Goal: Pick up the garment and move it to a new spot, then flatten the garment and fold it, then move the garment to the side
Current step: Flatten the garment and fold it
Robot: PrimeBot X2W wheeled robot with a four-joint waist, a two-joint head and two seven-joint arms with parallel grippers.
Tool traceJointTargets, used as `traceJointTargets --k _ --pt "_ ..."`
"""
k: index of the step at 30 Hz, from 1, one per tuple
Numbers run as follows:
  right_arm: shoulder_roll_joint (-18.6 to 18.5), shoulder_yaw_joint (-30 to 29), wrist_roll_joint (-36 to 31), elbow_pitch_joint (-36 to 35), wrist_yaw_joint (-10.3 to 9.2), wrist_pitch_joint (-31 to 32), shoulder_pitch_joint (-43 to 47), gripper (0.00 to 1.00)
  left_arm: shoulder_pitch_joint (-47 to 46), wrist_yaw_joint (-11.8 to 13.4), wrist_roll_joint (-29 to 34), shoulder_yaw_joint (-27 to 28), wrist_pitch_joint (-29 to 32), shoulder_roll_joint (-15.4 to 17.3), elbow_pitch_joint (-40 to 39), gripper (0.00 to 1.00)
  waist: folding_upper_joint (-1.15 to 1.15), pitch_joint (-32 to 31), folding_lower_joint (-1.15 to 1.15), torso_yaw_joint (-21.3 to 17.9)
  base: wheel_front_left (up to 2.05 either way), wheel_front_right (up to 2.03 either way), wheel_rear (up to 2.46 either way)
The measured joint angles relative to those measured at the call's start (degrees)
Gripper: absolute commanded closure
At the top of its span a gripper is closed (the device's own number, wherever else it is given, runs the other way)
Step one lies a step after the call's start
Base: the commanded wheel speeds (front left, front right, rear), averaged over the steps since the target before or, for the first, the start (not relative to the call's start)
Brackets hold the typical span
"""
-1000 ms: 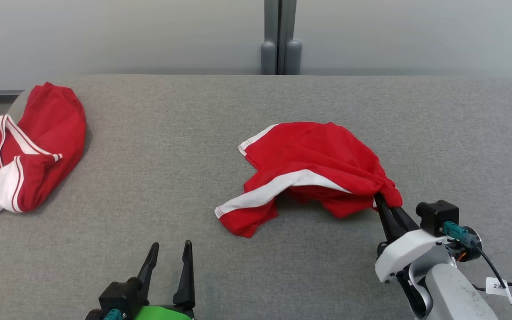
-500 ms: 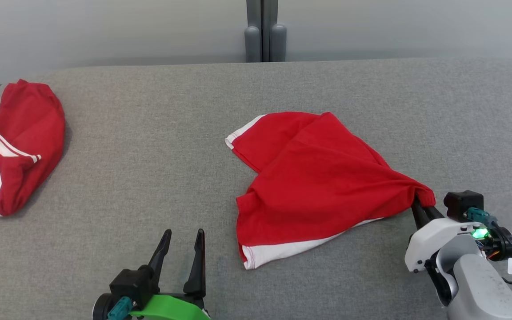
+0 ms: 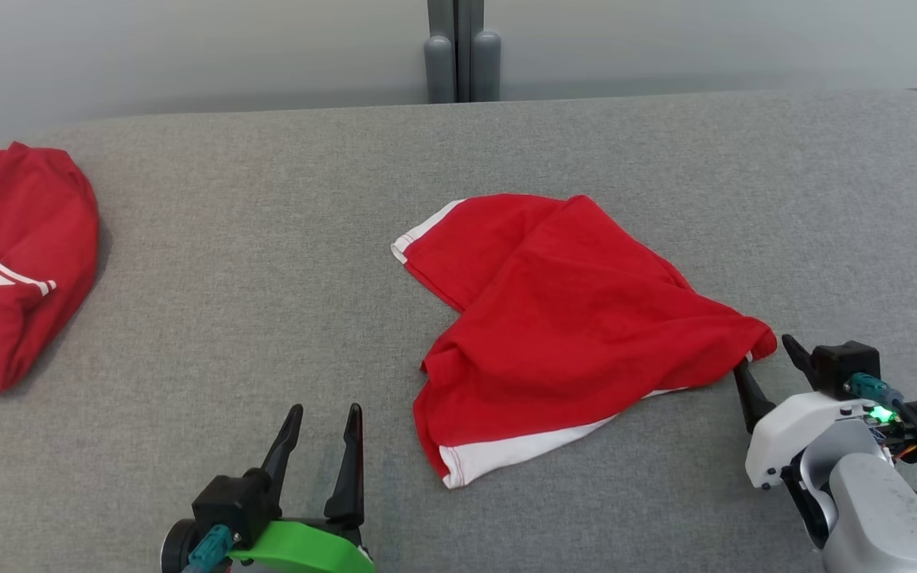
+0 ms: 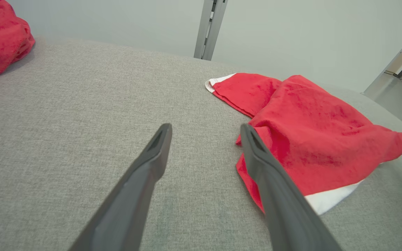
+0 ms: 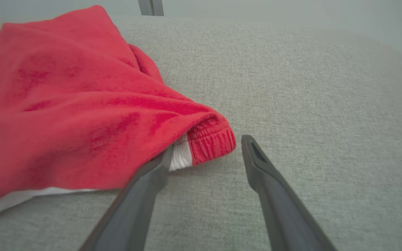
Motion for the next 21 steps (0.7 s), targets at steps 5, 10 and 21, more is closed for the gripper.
traceJointTargets --k 5,10,21 --pt "-0.90 -0.74 0.52 -1.45 0.00 -0.99 2.32 0.00 0.01 0.00 0.07 0.53 0.00 0.00 -0.02 0.00 0.00 -0.46 0.00 -0.96 0.00 0.00 0.00" --pt "-0.77 -1.98 0.78 -4.66 0.00 -1.48 4.14 0.00 0.02 -0.12 0.33 0.90 0.01 0.00 -0.38 0.00 0.00 -1.25 0.00 -1.90 0.00 0.00 0.00" --pt "2.29 -1.87 -0.73 -15.15 0.00 -1.74 7.28 0.00 0.91 -0.64 0.59 0.83 0.00 0.00 -1.90 0.00 0.00 -5.15 0.00 -2.61 0.00 0.00 0.00"
